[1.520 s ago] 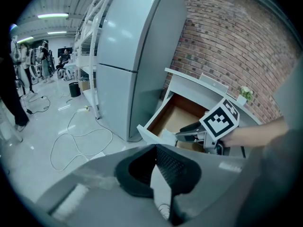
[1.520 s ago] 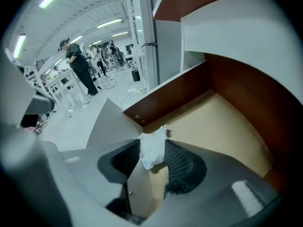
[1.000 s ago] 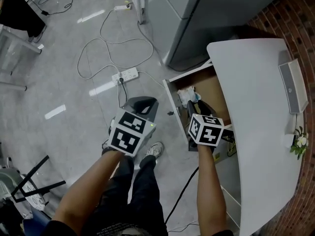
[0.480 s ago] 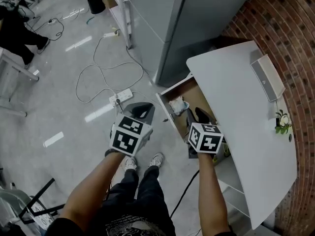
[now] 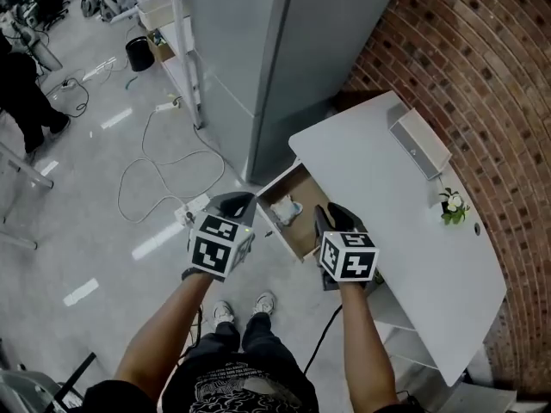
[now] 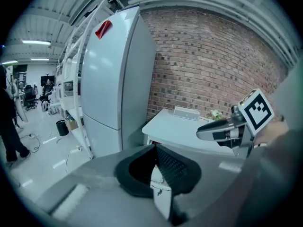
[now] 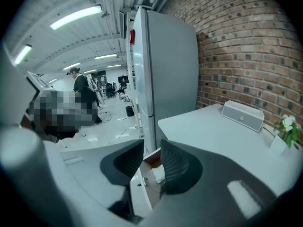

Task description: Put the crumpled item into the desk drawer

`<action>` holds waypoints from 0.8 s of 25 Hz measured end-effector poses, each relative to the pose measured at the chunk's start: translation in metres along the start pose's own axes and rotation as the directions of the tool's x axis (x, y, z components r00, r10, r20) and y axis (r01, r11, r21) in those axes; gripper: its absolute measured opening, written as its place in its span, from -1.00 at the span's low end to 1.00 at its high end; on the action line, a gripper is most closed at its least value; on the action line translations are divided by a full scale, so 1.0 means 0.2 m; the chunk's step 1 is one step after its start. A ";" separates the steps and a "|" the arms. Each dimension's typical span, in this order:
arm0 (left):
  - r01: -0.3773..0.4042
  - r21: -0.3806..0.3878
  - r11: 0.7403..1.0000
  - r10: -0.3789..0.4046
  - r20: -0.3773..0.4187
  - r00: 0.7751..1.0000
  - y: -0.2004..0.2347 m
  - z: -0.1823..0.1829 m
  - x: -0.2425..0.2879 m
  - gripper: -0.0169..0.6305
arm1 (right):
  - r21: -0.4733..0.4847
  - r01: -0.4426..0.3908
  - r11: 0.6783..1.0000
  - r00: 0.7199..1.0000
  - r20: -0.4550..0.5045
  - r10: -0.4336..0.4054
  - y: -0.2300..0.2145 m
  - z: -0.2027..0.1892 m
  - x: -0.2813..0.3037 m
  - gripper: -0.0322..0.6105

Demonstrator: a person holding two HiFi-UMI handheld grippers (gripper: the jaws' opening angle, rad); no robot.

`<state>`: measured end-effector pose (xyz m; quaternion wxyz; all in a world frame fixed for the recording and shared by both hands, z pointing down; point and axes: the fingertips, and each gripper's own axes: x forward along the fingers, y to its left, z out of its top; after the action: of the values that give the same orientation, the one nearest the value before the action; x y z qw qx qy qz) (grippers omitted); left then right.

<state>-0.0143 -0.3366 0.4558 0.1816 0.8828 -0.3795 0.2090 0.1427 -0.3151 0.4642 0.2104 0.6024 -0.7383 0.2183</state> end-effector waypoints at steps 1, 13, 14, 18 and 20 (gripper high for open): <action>0.006 0.007 1.000 -0.006 0.013 1.000 -0.01 0.03 0.00 -0.94 | -0.007 0.007 1.000 1.000 0.012 -0.006 -0.01 0.03 -0.03 -0.56; 0.004 0.062 0.998 -0.011 0.118 0.993 -0.07 0.32 -0.12 -0.94 | -0.042 0.017 0.999 0.991 0.131 -0.011 0.02 0.30 -0.25 -0.68; 0.003 0.065 0.998 -0.011 0.122 0.993 -0.07 0.33 -0.13 -0.94 | -0.038 0.015 0.999 0.990 0.141 -0.010 0.02 0.31 -0.26 -0.70; 0.000 0.082 0.997 -0.011 0.137 0.990 -0.07 0.39 -0.17 -0.94 | -0.032 0.008 0.999 0.985 0.171 -0.003 0.03 0.36 -0.33 -0.75; -0.006 0.091 0.996 -0.007 0.146 0.989 -0.06 0.41 -0.18 -0.94 | -0.035 0.011 0.999 0.982 0.191 -0.004 0.03 0.39 -0.35 -0.79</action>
<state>-0.0077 -0.3469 0.3655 0.1129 0.9031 -0.3818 0.1608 0.1458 -0.3025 0.3598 0.1500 0.6194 -0.7567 0.1457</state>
